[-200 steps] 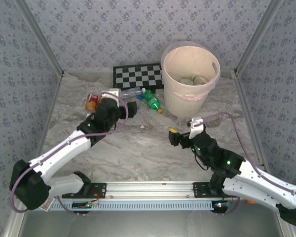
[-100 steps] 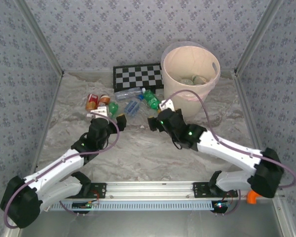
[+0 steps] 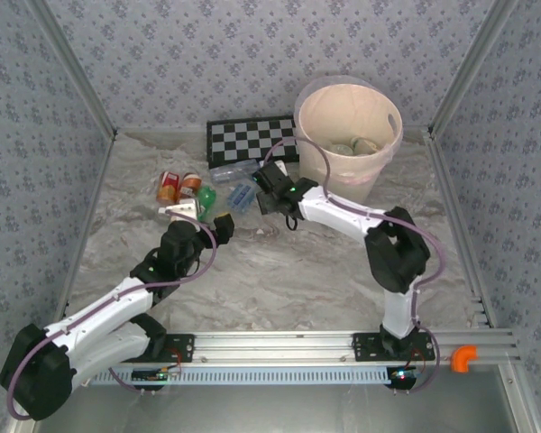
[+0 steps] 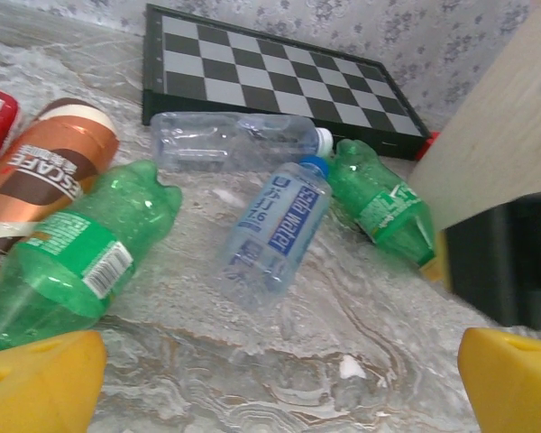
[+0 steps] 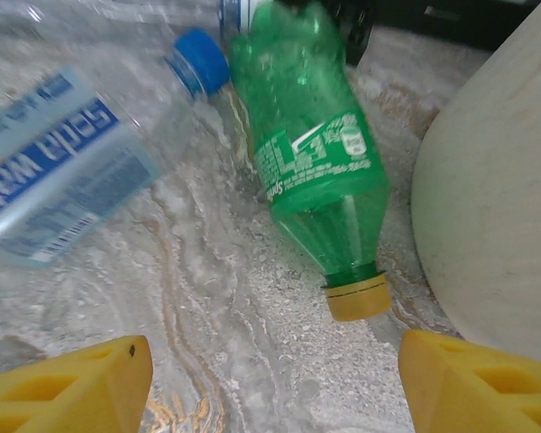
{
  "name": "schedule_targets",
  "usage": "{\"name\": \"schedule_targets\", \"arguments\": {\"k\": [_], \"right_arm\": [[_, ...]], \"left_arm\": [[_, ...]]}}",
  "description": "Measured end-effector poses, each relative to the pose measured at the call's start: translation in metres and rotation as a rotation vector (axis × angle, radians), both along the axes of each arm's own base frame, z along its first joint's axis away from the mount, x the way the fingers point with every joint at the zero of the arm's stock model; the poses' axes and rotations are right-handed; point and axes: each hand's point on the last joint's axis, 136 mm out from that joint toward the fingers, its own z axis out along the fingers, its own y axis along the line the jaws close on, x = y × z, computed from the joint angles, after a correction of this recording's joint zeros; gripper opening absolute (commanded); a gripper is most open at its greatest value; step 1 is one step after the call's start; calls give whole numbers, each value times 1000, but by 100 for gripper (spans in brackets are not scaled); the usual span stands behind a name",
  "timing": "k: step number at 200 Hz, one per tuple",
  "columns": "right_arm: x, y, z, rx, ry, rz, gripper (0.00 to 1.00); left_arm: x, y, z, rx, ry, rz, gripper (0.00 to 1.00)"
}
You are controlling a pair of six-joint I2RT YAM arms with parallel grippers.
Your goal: Put the plastic bottles in the bin
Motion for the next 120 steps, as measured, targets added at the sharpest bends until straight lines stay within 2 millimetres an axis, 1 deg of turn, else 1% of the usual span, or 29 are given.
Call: {"name": "schedule_targets", "arguments": {"k": [14, 35, 54, 80, 120], "right_arm": [[2, -2, -17, -38, 38, -3, 72], [5, -7, -33, -73, 75, -11, 72], [11, -13, -39, -87, 92, -20, 68], [21, -18, -44, -76, 110, -33, 66], [32, -27, -61, -87, 152, -48, 65]], "left_arm": [[-1, -3, 0, -14, 7, -16, 100], [-2, -7, -2, -23, 18, -33, 100], [-3, -9, -2, -32, 22, -42, 100], [-3, -9, -2, -37, 23, -45, 100], [-4, -10, -2, -42, 25, -45, 100]]}}
